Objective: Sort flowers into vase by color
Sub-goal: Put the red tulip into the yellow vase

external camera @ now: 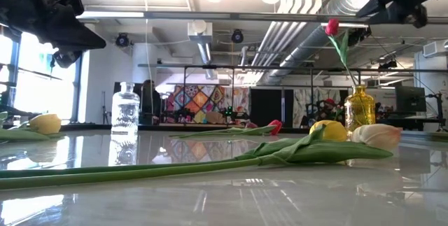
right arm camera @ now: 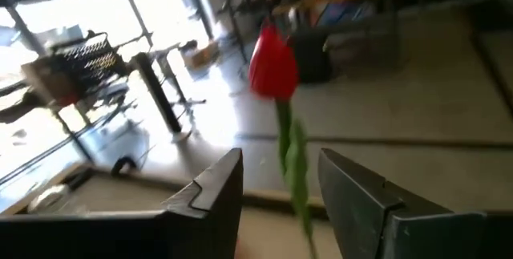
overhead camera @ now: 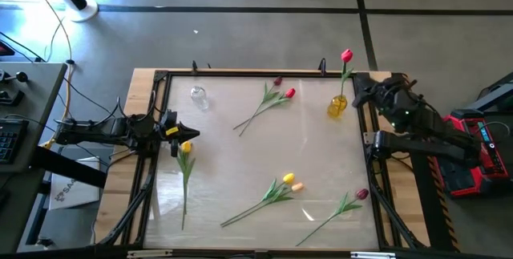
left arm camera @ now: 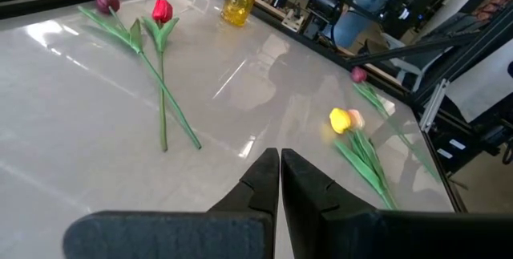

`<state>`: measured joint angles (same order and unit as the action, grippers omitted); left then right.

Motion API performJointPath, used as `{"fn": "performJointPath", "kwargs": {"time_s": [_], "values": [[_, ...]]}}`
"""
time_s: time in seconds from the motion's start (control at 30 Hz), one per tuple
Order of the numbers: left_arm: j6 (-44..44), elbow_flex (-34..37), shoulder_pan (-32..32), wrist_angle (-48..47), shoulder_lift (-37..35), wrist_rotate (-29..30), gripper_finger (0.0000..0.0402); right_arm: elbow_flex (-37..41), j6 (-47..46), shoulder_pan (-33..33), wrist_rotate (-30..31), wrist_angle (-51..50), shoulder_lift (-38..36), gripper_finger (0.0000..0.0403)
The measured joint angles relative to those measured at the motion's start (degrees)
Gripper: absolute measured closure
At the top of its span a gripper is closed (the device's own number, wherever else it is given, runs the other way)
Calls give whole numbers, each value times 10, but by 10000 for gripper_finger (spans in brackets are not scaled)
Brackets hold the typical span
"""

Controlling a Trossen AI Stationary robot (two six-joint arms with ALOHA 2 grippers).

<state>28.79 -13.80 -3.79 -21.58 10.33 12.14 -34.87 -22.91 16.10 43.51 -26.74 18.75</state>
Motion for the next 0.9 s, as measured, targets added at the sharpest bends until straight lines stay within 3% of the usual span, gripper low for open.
{"fn": "performJointPath", "kwargs": {"time_s": [0.13, 0.33, 0.7, 0.9], "values": [[0, 0, 0, 0, 0, 0, 397, 0, -31, 0, -53, -30, 1, 251], [0, 0, 0, 0, 0, 0, 397, 0, 7, 0, -142, 4, 0, 251], [0, 0, 0, 0, 0, 0, 397, 0, -13, 0, -404, -24, 0, 251], [1, 0, 0, 0, 0, 0, 397, 0, 8, 0, -433, -61, -1, 251]]}}
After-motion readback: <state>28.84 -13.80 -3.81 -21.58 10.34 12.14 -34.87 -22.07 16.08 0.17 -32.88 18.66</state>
